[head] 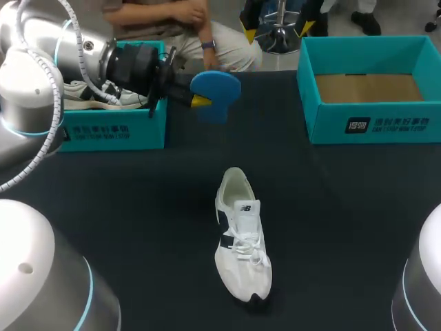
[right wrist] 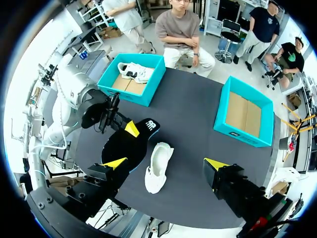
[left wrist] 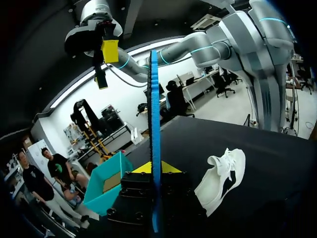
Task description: Take the shoe out of the shoebox, open the shoe tongue, remove and reinsert the insole, then place the shoe into the shoebox
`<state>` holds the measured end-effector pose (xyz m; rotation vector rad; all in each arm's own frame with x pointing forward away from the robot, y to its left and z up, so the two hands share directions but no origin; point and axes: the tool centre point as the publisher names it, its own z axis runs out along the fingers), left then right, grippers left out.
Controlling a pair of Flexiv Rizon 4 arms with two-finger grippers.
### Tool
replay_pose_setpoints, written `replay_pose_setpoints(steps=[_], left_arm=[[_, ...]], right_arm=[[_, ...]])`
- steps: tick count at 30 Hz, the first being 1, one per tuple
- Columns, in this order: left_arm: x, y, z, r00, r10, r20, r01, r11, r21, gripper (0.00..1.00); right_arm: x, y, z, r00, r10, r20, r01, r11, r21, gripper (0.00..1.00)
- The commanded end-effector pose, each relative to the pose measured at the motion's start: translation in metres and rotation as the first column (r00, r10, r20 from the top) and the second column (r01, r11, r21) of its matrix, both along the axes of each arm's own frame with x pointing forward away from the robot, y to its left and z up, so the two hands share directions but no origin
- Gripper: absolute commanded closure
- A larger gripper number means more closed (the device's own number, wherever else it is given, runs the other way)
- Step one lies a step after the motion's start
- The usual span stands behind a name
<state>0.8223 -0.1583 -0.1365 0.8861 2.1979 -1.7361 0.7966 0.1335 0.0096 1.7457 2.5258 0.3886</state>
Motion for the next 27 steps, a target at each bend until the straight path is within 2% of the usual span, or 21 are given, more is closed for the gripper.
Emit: replay_pose_setpoints(steps=[1, 20, 22, 24, 26, 27], left_arm=[[-0.007, 0.0, 0.003, 0.996, 0.007, 0.088, -0.009, 1.0, 0.02, 1.0], [-0.007, 0.0, 0.003, 0.996, 0.007, 0.088, -0.009, 1.0, 0.02, 1.0], [-0.007, -0.002, 0.007, 0.979, -0.006, 0.202, 0.0, 1.0, 0.031, 1.0], [-0.009, -0.003, 0.011, 0.934, -0.092, 0.344, 0.07, 0.995, 0.075, 1.0], [-0.011, -0.001, 0.017, 0.851, -0.152, 0.502, 0.124, 0.988, 0.09, 1.0], [-0.011, 0.0, 0.02, 0.841, -0.152, 0.52, 0.123, 0.988, 0.089, 1.0]], right_arm=[[0.001, 0.0, 0.0, 1.0, 0.0, -0.003, 0.0, 1.0, -0.001, 0.0], [0.001, 0.0, 0.0, 1.0, 0.0, -0.003, 0.0, 1.0, -0.001, 0.0], [0.001, 0.0, 0.0, 1.0, 0.0, -0.003, 0.0, 1.0, -0.001, 0.0], [0.001, 0.0, 0.0, 1.0, 0.0, -0.003, 0.0, 1.0, -0.001, 0.0], [0.001, 0.0, 0.0, 1.0, 0.0, -0.003, 0.0, 1.0, -0.001, 0.0], [0.001, 0.0, 0.0, 1.0, 0.0, -0.003, 0.0, 1.0, -0.001, 0.0]])
